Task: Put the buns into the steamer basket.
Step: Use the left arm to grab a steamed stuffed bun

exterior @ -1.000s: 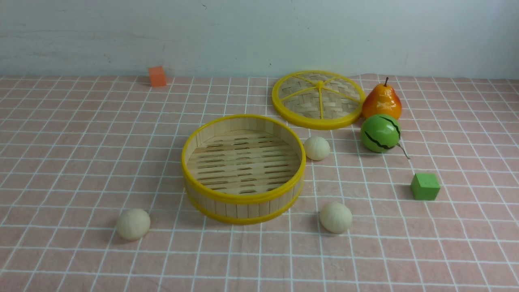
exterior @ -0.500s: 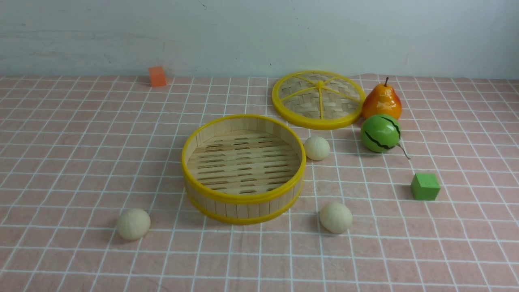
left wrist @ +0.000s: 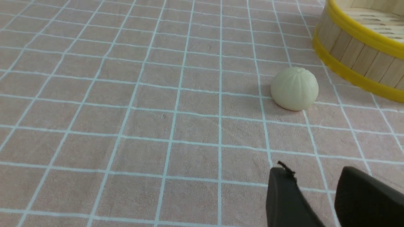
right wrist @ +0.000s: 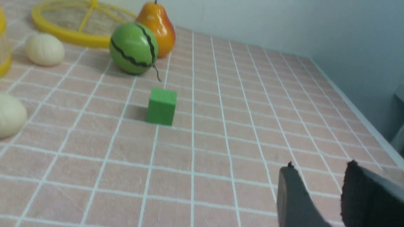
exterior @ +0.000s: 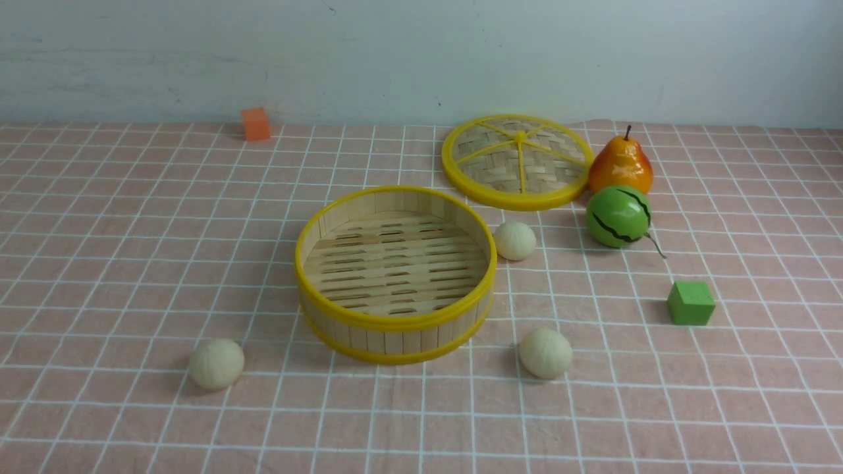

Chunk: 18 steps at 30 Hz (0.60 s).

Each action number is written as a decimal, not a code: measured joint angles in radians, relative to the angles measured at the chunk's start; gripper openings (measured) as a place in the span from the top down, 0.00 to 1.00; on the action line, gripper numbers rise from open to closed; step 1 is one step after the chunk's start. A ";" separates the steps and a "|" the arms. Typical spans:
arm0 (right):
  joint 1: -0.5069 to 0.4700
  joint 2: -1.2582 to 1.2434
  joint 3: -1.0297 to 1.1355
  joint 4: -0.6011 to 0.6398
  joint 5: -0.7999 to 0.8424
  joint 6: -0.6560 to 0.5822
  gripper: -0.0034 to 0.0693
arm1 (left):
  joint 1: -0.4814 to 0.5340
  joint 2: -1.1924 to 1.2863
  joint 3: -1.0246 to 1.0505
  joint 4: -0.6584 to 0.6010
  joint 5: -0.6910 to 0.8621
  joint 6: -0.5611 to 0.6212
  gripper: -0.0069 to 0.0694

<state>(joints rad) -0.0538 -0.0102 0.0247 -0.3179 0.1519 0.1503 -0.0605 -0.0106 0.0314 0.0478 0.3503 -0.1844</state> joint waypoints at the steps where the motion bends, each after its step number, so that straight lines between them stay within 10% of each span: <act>1: 0.000 0.000 0.001 -0.001 -0.043 0.000 0.62 | 0.000 0.000 0.000 0.000 -0.035 0.000 0.60; 13: 0.000 0.000 0.001 -0.018 -0.524 0.015 0.62 | 0.000 0.000 0.000 0.061 -0.595 0.041 0.60; 18: 0.000 0.000 0.001 -0.012 -0.720 0.189 0.62 | 0.000 0.000 0.000 0.029 -0.868 -0.175 0.60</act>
<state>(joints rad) -0.0538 -0.0102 0.0254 -0.3301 -0.5682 0.3390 -0.0605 -0.0106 0.0314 0.0763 -0.5176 -0.3590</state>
